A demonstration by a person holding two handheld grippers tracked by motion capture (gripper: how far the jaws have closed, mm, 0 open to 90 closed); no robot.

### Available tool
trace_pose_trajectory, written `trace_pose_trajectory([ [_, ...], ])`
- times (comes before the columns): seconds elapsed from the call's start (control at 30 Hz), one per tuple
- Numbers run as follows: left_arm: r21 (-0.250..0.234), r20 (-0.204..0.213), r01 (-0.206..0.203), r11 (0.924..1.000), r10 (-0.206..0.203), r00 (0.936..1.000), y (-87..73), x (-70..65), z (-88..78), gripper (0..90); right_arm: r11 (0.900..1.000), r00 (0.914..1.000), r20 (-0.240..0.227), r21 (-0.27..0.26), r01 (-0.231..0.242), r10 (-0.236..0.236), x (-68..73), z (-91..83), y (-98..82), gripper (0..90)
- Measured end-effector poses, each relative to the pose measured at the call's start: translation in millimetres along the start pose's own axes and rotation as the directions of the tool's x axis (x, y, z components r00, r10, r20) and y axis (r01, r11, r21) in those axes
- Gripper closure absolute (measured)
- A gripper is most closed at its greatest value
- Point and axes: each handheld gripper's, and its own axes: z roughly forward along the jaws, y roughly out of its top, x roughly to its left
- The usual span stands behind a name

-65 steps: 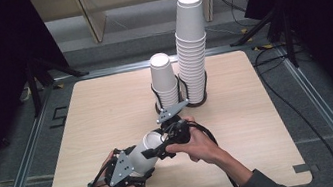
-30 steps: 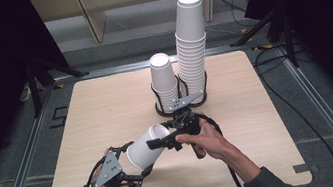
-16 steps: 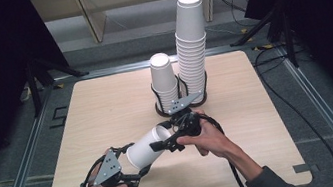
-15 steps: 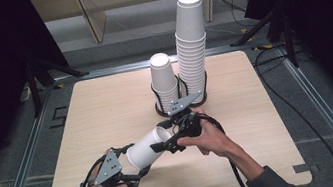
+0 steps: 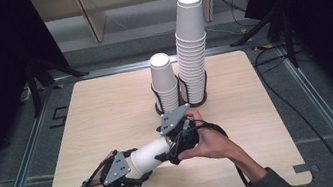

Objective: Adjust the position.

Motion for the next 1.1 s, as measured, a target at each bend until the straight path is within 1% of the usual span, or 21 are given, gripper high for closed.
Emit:
trace_pose_trajectory([
  [0.03,0.011,0.0,0.0,0.9999,0.0,1.0,0.1,0.2,-0.4,16.9,0.999,0.999,0.002,0.005,0.045,-0.045,-0.5,2.3,0.1,18.0],
  [0.07,0.012,0.004,0.003,0.9999,-0.003,1.0,-0.2,0.1,-0.2,16.9,0.997,0.9972,0.003,0.016,0.074,-0.074,0.1,4.2,0.2,18.2],
  [0.1,0.015,0.005,0.001,0.9999,-0.001,1.0,-0.1,0.0,-0.4,16.9,0.996,0.9962,-0.003,0.021,0.087,-0.087,0.7,6.1,0.1,18.0],
  [0.13,0.021,0.006,-0.008,0.9998,0.007,1.0,0.4,0.2,-1.0,16.9,0.998,0.9991,-0.001,0.042,0.043,-0.043,4.3,7.4,-0.8,17.7],
  [0.17,0.018,0.011,-0.008,0.9998,0.008,0.9999,0.9,-0.2,-1.2,17.0,0.995,0.9965,0.002,0.046,0.084,-0.084,2.3,10.0,-0.7,17.3],
  [0.2,0.019,0.015,-0.014,0.9997,0.014,0.9998,1.8,-0.2,-1.9,17.0,0.992,0.994,0.001,0.056,0.109,-0.109,2.0,12.2,-0.9,17.2],
  [0.23,0.028,0.021,-0.028,0.9992,0.027,0.9994,2.8,0.2,-2.9,17.0,0.994,0.997,-0.003,0.078,0.078,-0.077,5.1,13.7,-2.1,16.6],
  [0.27,0.023,0.025,-0.03,0.9993,0.029,0.9993,3.3,-0.3,-2.7,17.1,0.992,0.9959,-0.003,0.089,0.09,-0.09,5.3,16.0,-2.6,16.3],
  [0.3,0.033,0.026,-0.036,0.9988,0.035,0.999,4.0,-0.7,-3.6,17.1,0.989,0.9948,-0.005,0.103,0.102,-0.102,5.6,18.1,-3.1,16.2],
  [0.37,0.039,0.045,-0.045,0.9982,0.043,0.9981,4.7,-0.8,-3.8,17.1,0.985,0.9933,-0.008,0.125,0.115,-0.115,5.6,22.5,-4.3,16.7],
  [0.43,0.042,0.046,-0.048,0.9979,0.047,0.9979,4.9,-2.0,-4.3,17.1,0.983,0.994,-0.013,0.146,0.11,-0.109,7.3,26.1,-5.9,16.3],
  [0.47,0.043,0.048,-0.059,0.9973,0.057,0.9972,5.0,-1.8,-4.2,17.1,0.98,0.9924,-0.026,0.159,0.123,-0.12,7.6,27.8,-6.2,15.7],
  [0.5,0.052,0.057,-0.056,0.9971,0.053,0.9969,5.7,-2.1,-4.9,17.1,0.973,0.9879,-0.042,0.171,0.154,-0.149,6.8,29.4,-6.1,15.6],
  [0.6,0.054,0.064,-0.073,0.9958,0.07,0.9955,6.3,-1.5,-5.2,17.1,0.969,0.9864,-0.048,0.185,0.164,-0.158,7.6,32.2,-7.1,15.6],
  [0.77,0.039,0.067,-0.063,0.9973,0.06,0.996,6.6,-2.6,-6.0,17.4,0.962,0.9846,-0.061,0.209,0.173,-0.164,6.0,36.1,-10.1,16.0],
  [0.83,0.028,0.072,-0.055,0.9981,0.053,0.996,6.1,-3.0,-5.1,17.6,0.963,0.9845,-0.063,0.207,0.174,-0.164,6.9,38.6,-11.0,15.6],
  [0.9,0.041,0.075,-0.069,0.9967,0.066,0.995,6.4,-2.2,-6.0,17.8,0.952,0.979,-0.073,0.231,0.202,-0.19,7.7,41.8,-11.4,15.5],
  [0.97,0.042,0.085,-0.074,0.9964,0.07,0.9939,6.5,-2.3,-6.2,17.9,0.95,0.9781,-0.078,0.236,0.206,-0.193,8.0,44.4,-11.9,15.7],
  [1.0,0.038,0.09,-0.07,0.9968,0.067,0.9937,6.6,-2.5,-5.8,17.9,0.941,0.9731,-0.07,0.248,0.23,-0.219,7.3,46.4,-12.1,16.3],
  [1.07,0.042,0.096,-0.084,0.9956,0.08,0.9922,6.8,-2.2,-6.2,17.9,0.932,0.9681,-0.076,0.264,0.25,-0.239,8.8,49.9,-12.2,19.2],
  [1.1,0.04,0.096,-0.083,0.9957,0.079,0.9922,6.6,-2.7,-6.4,17.9,0.932,0.9681,-0.076,0.264,0.25,-0.239,8.8,49.9,-12.2,19.2],
])
